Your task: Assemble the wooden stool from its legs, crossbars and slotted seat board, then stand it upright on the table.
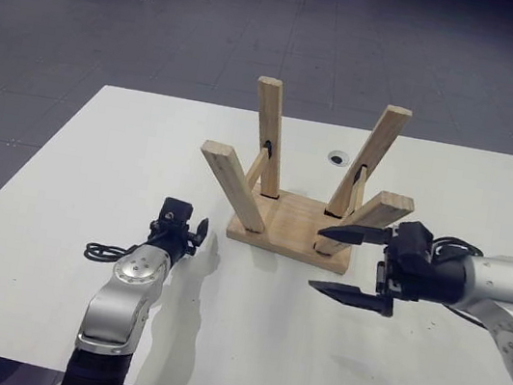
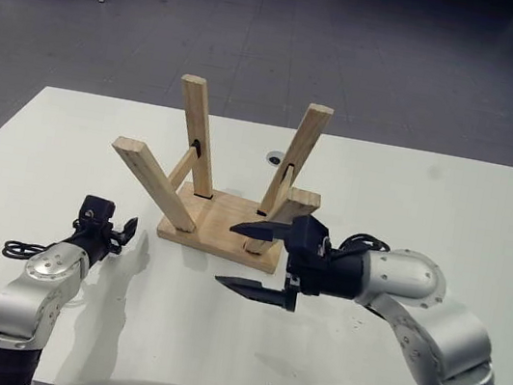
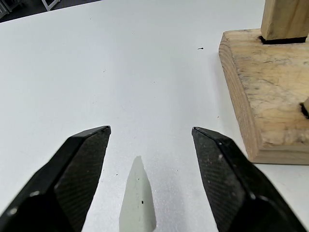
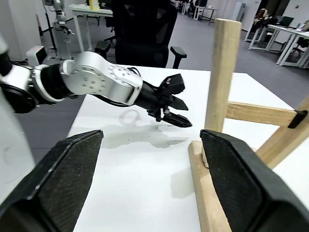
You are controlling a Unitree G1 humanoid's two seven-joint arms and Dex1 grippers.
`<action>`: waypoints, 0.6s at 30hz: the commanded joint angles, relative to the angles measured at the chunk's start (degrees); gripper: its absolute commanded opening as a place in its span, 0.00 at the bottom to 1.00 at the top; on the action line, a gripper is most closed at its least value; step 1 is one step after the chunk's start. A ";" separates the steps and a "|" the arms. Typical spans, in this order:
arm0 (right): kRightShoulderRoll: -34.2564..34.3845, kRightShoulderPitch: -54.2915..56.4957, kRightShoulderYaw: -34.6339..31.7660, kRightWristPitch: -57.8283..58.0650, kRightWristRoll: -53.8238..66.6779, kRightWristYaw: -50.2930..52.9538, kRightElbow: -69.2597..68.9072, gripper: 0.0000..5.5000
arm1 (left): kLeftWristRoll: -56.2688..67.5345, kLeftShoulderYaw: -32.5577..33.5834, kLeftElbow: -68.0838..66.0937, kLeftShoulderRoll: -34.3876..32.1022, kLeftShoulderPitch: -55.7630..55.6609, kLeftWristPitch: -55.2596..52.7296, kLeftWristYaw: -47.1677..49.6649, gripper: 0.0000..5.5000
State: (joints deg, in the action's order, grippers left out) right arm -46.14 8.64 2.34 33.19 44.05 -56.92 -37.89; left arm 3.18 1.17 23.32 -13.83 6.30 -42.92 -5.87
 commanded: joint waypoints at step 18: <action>9.30 27.16 -8.28 10.46 27.92 20.21 20.64 0.68 | -0.05 -0.05 -1.63 -0.46 -1.03 0.00 -1.11 0.57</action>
State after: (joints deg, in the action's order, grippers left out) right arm -35.91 40.56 -10.36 42.03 76.65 -32.67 -16.75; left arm 3.20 0.91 22.50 -13.90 5.96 -42.89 -6.40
